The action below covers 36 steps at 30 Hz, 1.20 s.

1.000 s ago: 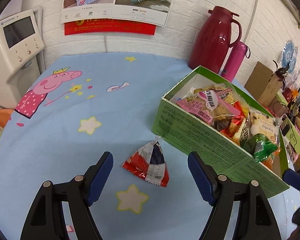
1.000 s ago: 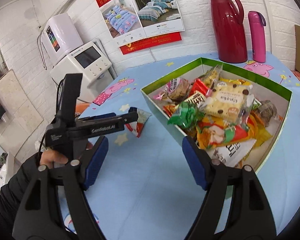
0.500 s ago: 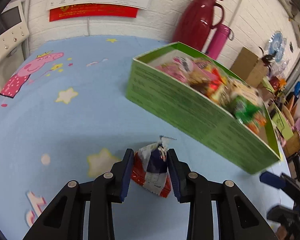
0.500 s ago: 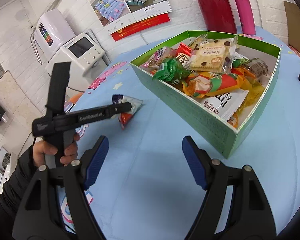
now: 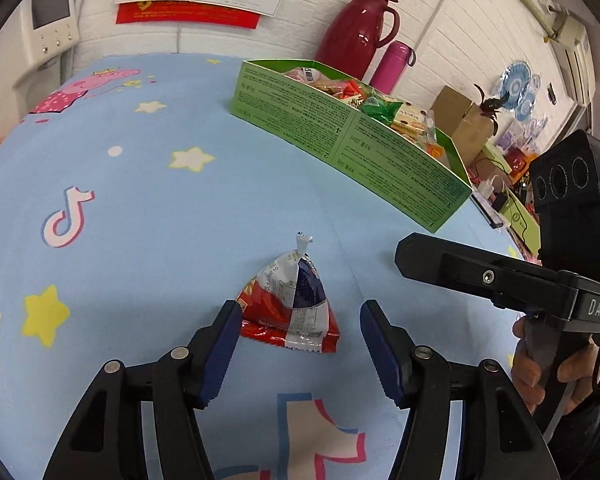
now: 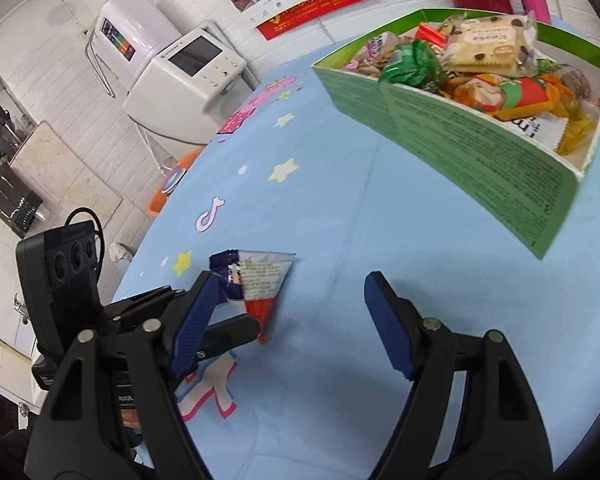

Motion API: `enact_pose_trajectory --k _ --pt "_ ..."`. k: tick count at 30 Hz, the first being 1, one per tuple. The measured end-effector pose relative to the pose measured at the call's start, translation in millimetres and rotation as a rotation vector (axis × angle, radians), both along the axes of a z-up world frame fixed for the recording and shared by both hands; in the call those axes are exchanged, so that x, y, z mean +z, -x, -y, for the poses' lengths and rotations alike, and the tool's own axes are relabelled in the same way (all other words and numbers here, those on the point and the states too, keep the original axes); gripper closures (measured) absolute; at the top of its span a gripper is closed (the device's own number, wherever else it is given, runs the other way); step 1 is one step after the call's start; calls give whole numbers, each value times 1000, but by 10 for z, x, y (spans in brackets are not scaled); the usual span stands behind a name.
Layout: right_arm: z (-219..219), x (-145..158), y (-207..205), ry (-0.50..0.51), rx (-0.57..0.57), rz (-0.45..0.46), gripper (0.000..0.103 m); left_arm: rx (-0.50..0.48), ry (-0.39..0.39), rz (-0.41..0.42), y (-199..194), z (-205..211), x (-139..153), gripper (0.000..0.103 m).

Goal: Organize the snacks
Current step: 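Grasp the red-white-blue candy packet with the left gripper, then the right, then lower the candy packet into the box and open both grippers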

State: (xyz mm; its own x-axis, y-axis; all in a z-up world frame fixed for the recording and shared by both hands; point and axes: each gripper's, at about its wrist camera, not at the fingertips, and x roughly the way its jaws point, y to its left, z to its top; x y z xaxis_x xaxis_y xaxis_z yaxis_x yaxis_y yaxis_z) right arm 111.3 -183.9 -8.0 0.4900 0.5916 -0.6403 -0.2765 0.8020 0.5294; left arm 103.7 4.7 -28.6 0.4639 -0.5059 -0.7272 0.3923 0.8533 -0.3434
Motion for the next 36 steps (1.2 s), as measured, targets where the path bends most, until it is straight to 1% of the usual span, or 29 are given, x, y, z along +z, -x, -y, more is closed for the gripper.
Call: enact_pose_trajectory --k 3,6,10,11,12,13,14,15,17,19,22,28,32,36 --pt "-140 -7 -55 -15 64 -29 26 4 -10 11 32 -7 -3 40" --pt "-316 5 -134 13 103 -42 26 2 -41 37 54 12 -6 40" --pt "-540 -67 -260 34 155 -76 27 10 -36 47 34 -13 -16 40" --pt "-578 -114 -285 43 164 -84 32 11 -29 51 31 -22 -19 40" --pt "-618 -173 -315 56 172 -93 45 8 -28 54 28 -30 -20 41" --pt "-638 -229 -338 62 174 -98 53 8 -34 58 20 -28 -23 44" --pt "-625 -233 -344 65 163 -80 60 13 -41 59 9 -33 -21 59" --pt "-591 -222 -349 58 151 -80 63 13 -39 53 -17 -44 -25 63" --pt "-513 -201 -346 45 115 -87 63 10 7 32 -64 -82 -36 70" --pt "-441 -174 -309 40 91 -84 64 1 21 28 -64 -56 -14 71" --pt "-299 -44 -225 37 64 -51 64 -18 -2 80 4 70 112 71" --pt "18 391 -83 54 2 66 64 -82 28 162 -3 346 528 71" --pt "273 652 -80 72 -49 121 64 -137 33 219 -96 644 793 71" --pt "544 815 -140 89 -109 157 64 -188 49 243 -259 976 966 71"
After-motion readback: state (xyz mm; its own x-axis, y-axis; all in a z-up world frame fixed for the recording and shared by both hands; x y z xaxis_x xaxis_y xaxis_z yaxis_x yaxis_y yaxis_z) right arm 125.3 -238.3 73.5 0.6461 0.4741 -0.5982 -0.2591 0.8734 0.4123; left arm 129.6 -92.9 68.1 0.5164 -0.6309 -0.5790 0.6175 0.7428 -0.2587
